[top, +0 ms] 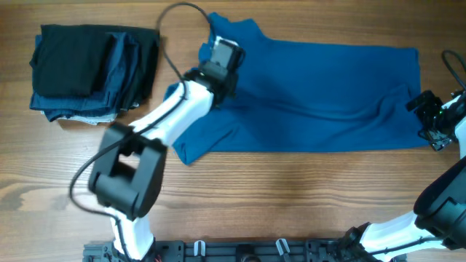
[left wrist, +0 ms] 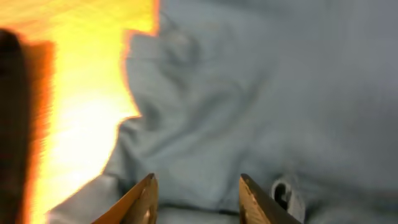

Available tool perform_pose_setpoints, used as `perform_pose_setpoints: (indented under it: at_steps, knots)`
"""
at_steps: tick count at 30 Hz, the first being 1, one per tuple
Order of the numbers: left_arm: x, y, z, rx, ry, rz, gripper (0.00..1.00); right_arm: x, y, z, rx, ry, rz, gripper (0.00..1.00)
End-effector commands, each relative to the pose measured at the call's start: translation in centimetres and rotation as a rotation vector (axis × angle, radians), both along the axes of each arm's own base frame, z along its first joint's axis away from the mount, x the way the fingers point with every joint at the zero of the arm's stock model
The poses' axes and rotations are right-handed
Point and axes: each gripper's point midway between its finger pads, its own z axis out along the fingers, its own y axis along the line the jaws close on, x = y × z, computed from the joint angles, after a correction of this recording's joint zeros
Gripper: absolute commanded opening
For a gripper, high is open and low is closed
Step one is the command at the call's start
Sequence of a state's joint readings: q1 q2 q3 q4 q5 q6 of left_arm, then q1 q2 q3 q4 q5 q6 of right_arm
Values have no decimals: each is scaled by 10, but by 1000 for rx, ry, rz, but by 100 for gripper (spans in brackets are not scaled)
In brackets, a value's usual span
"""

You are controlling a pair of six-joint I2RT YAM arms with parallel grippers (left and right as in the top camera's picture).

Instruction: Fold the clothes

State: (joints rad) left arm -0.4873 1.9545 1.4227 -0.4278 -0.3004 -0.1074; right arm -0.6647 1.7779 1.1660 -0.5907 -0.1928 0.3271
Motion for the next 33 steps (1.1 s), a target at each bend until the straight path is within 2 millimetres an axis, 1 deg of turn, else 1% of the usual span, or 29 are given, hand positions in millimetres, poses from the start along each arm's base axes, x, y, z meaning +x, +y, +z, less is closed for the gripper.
perform_pose_setpoints:
  at_steps: [1,2,3,4,5,6,8,10,12,14,18,21,23,26,27,28,33]
  knots:
    - [3,19,72,-203,-73,181,44,4,-6,12,-39,-19,4,100]
    - [-2,23,70,-221,-43,196,44,4,-6,12,-39,-19,4,100]
    - [-9,29,64,-246,10,220,45,4,-6,12,-39,-19,4,100]
    - [-23,38,51,-309,120,281,47,4,-6,12,-39,-19,4,100]
    - [-32,42,42,-360,199,318,47,4,-6,12,-39,-19,4,100]
    - [-40,43,34,-414,274,343,47,4,-6,12,-39,-19,4,100]
    - [-50,40,26,-504,378,357,47,4,-6,12,-39,-19,4,100]
    - [-54,36,21,-560,439,346,44,4,-6,12,-39,-19,4,100]
    - [-53,36,17,-558,446,349,29,4,-6,12,-39,-19,4,100]
    - [-55,33,14,-553,456,345,26,4,-6,12,-39,-19,4,100]
    - [-61,26,6,-531,482,342,26,4,-6,12,-39,-19,4,100]
    - [-67,30,-9,-497,514,419,28,4,-6,12,-39,-19,4,100]
    - [-70,32,-17,-500,533,459,31,4,-6,12,-39,-19,4,100]
    - [-75,33,-26,-513,557,525,32,4,-6,12,-39,-19,4,100]
    - [-75,33,-29,-520,556,540,35,4,-6,12,-39,-19,4,100]
    - [-74,33,-30,-526,551,543,36,4,-6,12,-39,-19,4,100]
    - [-63,31,-33,-547,511,561,39,4,-7,12,-39,-19,4,100]
